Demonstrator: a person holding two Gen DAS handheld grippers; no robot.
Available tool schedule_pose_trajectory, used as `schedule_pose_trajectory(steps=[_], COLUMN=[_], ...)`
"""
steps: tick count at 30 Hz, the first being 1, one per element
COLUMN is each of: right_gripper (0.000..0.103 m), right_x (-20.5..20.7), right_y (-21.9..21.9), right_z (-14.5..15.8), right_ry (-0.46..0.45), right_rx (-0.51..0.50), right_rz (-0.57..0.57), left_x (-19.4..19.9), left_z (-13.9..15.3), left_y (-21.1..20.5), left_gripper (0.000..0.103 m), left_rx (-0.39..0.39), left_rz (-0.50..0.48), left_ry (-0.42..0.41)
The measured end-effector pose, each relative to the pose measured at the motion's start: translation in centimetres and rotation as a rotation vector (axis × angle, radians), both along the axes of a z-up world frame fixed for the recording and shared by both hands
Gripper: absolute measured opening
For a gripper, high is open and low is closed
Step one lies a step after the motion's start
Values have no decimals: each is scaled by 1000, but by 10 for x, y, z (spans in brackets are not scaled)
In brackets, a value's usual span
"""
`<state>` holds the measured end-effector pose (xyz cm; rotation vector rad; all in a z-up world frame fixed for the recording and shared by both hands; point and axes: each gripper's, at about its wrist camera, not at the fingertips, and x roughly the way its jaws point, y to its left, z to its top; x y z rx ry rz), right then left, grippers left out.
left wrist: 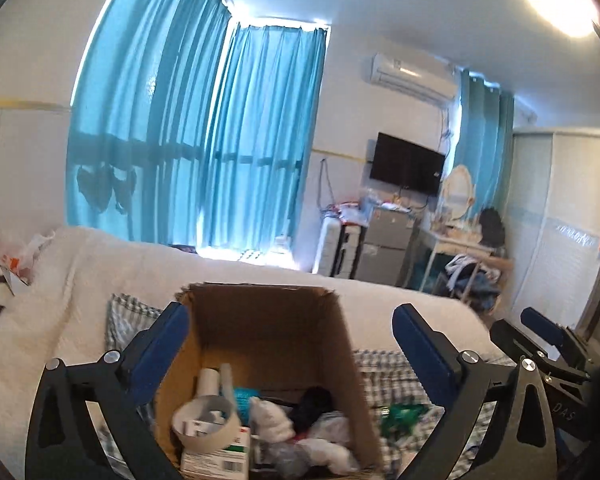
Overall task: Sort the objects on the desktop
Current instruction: 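Open both grippers to drop the tube and cup into the box, then move both grippers back over the remaining items on the bedspread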
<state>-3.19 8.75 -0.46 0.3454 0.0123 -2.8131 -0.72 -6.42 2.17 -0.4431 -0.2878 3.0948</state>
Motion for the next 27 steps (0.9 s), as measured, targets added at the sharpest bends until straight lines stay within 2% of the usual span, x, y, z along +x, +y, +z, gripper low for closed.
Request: schedule_pose_trajectory(steps=[8,14,20,22,27], right_gripper=[96,101,102,102,102], right_x=[23,37,41,42,37], right_y=[45,64,87,94,111], right_z=[20,16,13,12,4], right_ry=[36,34,30,32,-5], right_rx=[-8,15,23,27,41], right_rz=[-115,-160,-222,-243,-282], left_x=[7,10,16,15,9], left_z=[1,-3,-12,-19,-38], left_y=[30,53,77,86,109], left_gripper=[103,103,103,103,103], left_rx=[-40,-55,-43,-41,-76], left_rz=[-39,-67,-107,-148,-194], left_ry=[4,3,5,-6,-53])
